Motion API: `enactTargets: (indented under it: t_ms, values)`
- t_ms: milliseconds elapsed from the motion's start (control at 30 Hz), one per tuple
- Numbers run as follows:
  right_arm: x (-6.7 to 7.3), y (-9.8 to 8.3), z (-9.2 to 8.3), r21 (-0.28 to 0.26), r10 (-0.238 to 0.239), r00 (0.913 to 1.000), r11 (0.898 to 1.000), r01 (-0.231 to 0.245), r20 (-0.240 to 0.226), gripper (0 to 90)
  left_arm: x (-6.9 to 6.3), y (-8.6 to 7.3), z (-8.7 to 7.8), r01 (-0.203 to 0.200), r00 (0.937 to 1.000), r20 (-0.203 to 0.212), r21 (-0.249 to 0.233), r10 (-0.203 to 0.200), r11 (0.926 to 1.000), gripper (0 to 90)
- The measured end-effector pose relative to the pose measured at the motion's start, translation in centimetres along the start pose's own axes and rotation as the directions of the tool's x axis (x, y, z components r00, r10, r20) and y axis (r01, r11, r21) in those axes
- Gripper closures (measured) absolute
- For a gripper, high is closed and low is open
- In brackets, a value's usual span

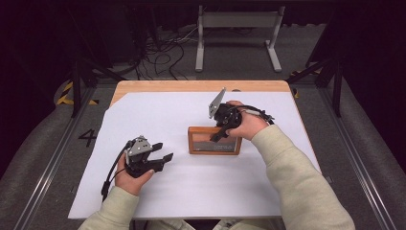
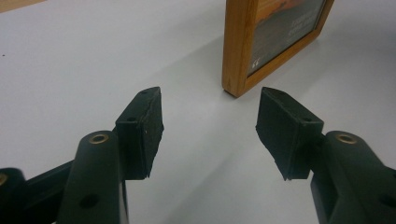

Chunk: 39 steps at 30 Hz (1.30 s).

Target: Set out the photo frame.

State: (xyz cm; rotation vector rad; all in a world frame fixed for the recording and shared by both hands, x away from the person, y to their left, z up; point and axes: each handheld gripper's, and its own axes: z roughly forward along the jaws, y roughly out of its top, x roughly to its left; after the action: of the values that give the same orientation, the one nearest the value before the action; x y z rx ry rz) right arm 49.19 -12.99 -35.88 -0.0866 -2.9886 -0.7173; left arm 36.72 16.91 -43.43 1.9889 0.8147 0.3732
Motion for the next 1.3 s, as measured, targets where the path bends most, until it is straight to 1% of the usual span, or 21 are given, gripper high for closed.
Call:
enactTargets:
  t_ms: [200, 333, 367, 400, 433, 467, 567, 633, 667, 700, 800, 833, 867, 900, 933, 1000, 1100, 1133, 1167, 1267, 1300]
  values:
    - [-0.4, -0.1, 0.0, -0.01, -0.038, 0.9992, 0.999, 0.038, 0.01, 70.7, -0.1, 0.0, 0.0, -0.001, 1.0, 0.0, 0.003, 0.001, 1.0, 41.0]
    - [-0.6, -0.2, 0.0, -0.022, -0.033, 0.9992, 0.999, 0.034, 0.024, 69.9, -0.1, 0.0, 0.1, 0.0, 1.0, -0.001, 0.004, 0.0, 1.0, 40.9]
    - [-0.6, -0.2, 0.0, -0.019, -0.016, 0.9989, 1.0, 0.016, 0.045, 65.5, -0.1, 0.0, 0.1, -0.001, 1.0, 0.002, 0.004, 0.001, 1.0, 40.9]
    - [-0.8, -0.2, -0.1, -0.025, -0.016, 0.9971, 1.0, 0.018, 0.074, 62.0, -0.1, 0.0, 0.1, 0.0, 1.0, 0.004, 0.003, 0.0, 1.0, 40.9]
    - [-0.9, -0.3, -0.2, -0.028, -0.002, 0.9949, 1.0, 0.005, 0.101, 58.0, -0.1, 0.0, 0.1, -0.002, 1.0, 0.004, 0.003, 0.002, 1.0, 40.9]
    - [-1.0, -0.4, -0.2, -0.033, 0.015, 0.9932, 0.999, -0.011, 0.116, 56.1, -0.1, 0.0, 0.1, -0.002, 1.0, 0.004, 0.003, 0.002, 1.0, 40.9]
    - [-1.3, -0.7, 0.0, -0.031, 0.039, 0.9898, 0.999, -0.035, 0.137, 53.3, 0.0, 0.0, 0.1, -0.004, 1.0, 0.004, 0.004, 0.004, 1.0, 40.9]
    - [-1.2, -0.9, 0.1, -0.035, 0.064, 0.9858, 0.998, -0.059, 0.155, 47.8, -0.1, 0.0, 0.1, -0.001, 1.0, 0.005, 0.003, 0.001, 1.0, 40.9]
    - [-1.3, -1.0, 0.2, -0.045, 0.063, 0.9856, 0.997, -0.057, 0.157, 45.8, -0.1, 0.0, 0.1, -0.003, 1.0, 0.005, 0.003, 0.003, 1.0, 40.9]
    - [-1.3, -1.0, 0.2, -0.045, 0.063, 0.9856, 0.997, -0.057, 0.157, 45.8, -0.1, 0.0, 0.1, -0.003, 1.0, 0.005, 0.003, 0.003, 1.0, 40.9]
    - [-1.6, -1.5, 0.0, -0.081, 0.095, 0.9779, 0.993, -0.081, 0.186, 37.3, -0.1, 0.0, 0.1, -0.003, 1.0, 0.004, 0.003, 0.003, 1.0, 40.9]
    - [-1.6, -1.5, 0.0, -0.081, 0.095, 0.9779, 0.993, -0.081, 0.186, 37.3, -0.1, 0.0, 0.1, -0.003, 1.0, 0.004, 0.004, 0.003, 1.0, 40.9]
    - [-1.6, -1.6, -0.1, -0.084, 0.108, 0.9762, 0.992, -0.094, 0.188, 35.7, -0.1, 0.0, 0.2, -0.003, 1.0, 0.005, 0.004, 0.003, 1.0, 40.9]
    - [-1.6, -1.7, -0.3, -0.098, 0.121, 0.9716, 0.99, -0.103, 0.203, 31.9, -0.1, 0.0, 0.2, -0.002, 1.0, 0.007, 0.004, 0.002, 1.0, 40.8]
    - [-1.6, -1.8, -0.4, -0.115, 0.133, 0.9703, 0.987, -0.112, 0.202, 30.1, -0.1, 0.0, 0.1, -0.001, 1.0, 0.009, 0.002, 0.001, 1.0, 40.7]
    - [-1.5, -1.9, -0.7, -0.126, 0.145, 0.9689, 0.985, -0.121, 0.201, 30.1, -0.2, 0.1, 0.0, -0.003, 1.0, 0.008, -0.001, 0.003, 1.0, 40.2]
    - [-1.0, -2.3, -1.4, -0.156, 0.16, 0.9614, 0.979, -0.127, 0.224, 30.1, -0.4, 0.1, -0.1, -0.001, 0.9999, 0.014, -0.007, 0.001, 1.0, 39.4]
    - [-0.9, -2.4, -1.7, -0.177, 0.167, 0.9566, 0.976, -0.126, 0.239, 30.0, -0.4, 0.2, -0.2, -0.008, 0.9998, 0.016, -0.007, 0.008, 0.9999, 39.1]
    - [-0.6, -2.6, -2.2, -0.211, 0.185, 0.9506, 0.968, -0.133, 0.249, 30.0, -0.4, 0.2, -0.3, -0.009, 0.9999, 0.014, -0.007, 0.009, 0.9999, 38.9]
    - [-0.1, -3.2, -3.3, -0.262, 0.21, 0.94, 0.955, -0.139, 0.269, 28.9, -0.7, 0.3, -0.3, -0.001, 0.9999, 0.015, -0.008, 0.001, 1.0, 37.8]
    - [0.2, -3.5, -3.8, -0.281, 0.225, 0.9348, 0.949, -0.145, 0.275, 28.2, -0.8, 0.3, -0.5, -0.013, 0.9998, 0.013, -0.01, 0.013, 0.9999, 36.9]
